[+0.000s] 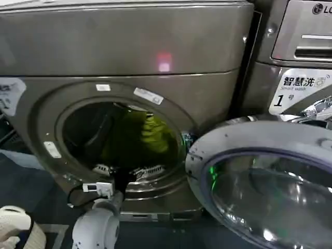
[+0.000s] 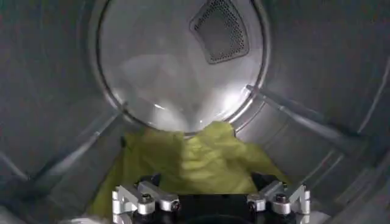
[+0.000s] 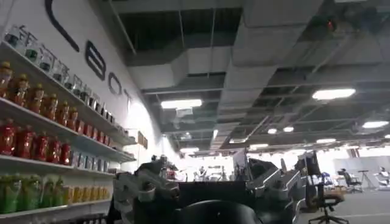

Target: Grasp the clothes from the dryer.

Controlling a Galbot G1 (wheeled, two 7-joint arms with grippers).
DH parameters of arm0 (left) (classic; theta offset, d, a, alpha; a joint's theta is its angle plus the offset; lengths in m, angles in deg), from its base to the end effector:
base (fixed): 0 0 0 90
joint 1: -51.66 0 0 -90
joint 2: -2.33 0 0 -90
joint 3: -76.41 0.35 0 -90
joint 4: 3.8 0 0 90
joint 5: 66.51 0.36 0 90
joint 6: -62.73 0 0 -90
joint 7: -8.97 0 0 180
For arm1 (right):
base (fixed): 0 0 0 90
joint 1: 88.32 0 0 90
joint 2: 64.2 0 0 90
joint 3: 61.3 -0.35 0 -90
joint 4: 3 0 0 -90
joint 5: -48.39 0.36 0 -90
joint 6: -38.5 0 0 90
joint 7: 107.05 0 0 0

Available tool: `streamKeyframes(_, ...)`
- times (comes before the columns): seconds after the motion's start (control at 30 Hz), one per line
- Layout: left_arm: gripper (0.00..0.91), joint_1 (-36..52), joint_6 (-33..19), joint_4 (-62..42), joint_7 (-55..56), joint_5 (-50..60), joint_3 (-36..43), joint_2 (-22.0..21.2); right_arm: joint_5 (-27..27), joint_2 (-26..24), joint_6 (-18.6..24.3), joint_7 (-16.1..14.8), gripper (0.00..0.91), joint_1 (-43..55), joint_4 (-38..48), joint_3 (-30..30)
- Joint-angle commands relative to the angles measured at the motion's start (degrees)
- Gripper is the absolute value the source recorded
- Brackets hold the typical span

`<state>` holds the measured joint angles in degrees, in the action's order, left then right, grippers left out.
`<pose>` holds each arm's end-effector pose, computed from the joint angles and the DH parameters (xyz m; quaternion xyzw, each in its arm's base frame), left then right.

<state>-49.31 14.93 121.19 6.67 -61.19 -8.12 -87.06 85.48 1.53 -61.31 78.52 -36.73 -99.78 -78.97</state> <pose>0.2608 -0.0266 -0.1971 -0.0423 -0.9859 -0.0394 0.1569 -0.1722 -0.4369 -0.0425 0.6931 0.6866 -0.1410 0.1685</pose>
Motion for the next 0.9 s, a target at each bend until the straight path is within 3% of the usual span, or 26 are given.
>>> streamKeyframes(0.03,0.907,0.02,2.80,-0.09,-0.07,0.13,0.14,-0.16,-0.02,0.07,0.04,0.00,0.907,0.03,0.03,0.00)
streamKeyframes(0.47,0.907,2.71,2.80,-3.61,-1.86,3.32,-0.08,-0.81,0.04,0.34,1.43,0.28,0.907,-0.04,0.24,0.00)
streamKeyframes(0.9,0.907,17.40,1.85,-20.22,-0.84,2.08,-2.12,-0.76,0.13,0.44,2.55,0.04,0.907,0.61,0.68,1.56)
